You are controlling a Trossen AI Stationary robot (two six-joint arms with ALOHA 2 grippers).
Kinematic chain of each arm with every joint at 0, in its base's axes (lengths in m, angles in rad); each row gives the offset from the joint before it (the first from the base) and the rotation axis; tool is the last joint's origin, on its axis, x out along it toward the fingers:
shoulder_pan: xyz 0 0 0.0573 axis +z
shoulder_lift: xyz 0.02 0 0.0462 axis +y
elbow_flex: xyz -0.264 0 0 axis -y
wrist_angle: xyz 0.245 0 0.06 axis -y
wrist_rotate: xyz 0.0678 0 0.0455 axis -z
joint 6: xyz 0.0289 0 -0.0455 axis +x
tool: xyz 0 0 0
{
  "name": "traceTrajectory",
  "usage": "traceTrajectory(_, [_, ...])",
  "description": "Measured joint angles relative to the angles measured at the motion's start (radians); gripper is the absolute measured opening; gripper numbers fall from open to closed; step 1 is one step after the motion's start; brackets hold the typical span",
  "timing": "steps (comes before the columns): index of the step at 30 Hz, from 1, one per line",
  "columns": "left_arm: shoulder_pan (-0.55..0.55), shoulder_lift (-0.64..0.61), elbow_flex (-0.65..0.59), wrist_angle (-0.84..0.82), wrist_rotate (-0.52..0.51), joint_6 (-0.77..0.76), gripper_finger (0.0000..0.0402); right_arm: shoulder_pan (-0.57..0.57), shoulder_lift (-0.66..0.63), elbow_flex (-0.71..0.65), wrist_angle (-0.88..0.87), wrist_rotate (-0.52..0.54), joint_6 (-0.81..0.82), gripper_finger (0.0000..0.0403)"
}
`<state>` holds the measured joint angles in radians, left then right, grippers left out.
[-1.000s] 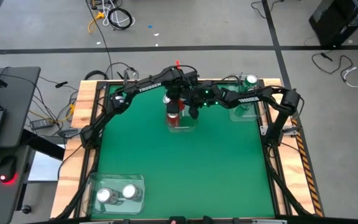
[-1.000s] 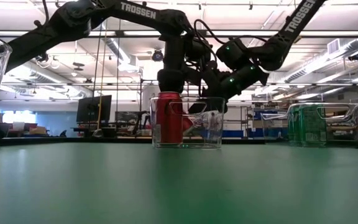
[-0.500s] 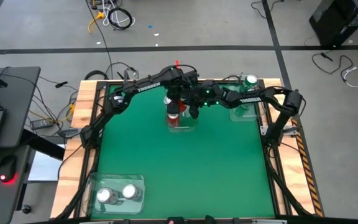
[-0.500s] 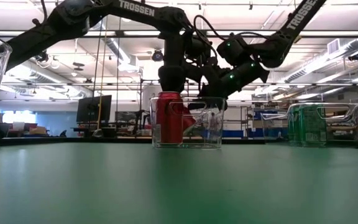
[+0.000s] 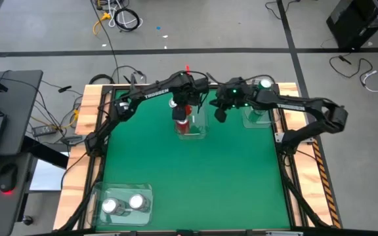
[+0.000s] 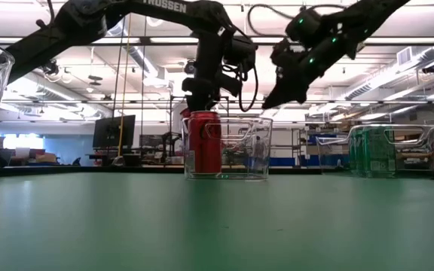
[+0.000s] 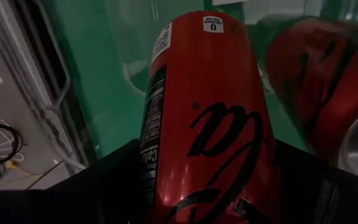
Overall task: Sort soda cans
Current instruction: Put the red-black soda can into the top center transparent bin
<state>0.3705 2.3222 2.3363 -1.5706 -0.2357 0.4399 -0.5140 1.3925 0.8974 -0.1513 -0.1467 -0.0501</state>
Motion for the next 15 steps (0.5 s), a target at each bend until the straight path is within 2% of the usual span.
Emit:
traceTrajectory(5, [-0.031, 0.001, -0.001, 0.003, 0.0, 0.051, 0.0301, 0.0, -0.054, -0.018, -0.022, -0.001, 0.005, 0.0])
traceTrajectory(11, [-0.044, 0.001, -0.001, 0.004, 0.02, 0.053, 0.0302, 0.015, -0.052, -0.049, -0.011, -0.003, 0.043, 0.0001])
traceTrajectory(15, [-0.051, 0.001, -0.001, 0.036, 0.031, 0.048, 0.0329, 0.034, -0.052, -0.087, 0.04, -0.003, 0.06, 0.0011])
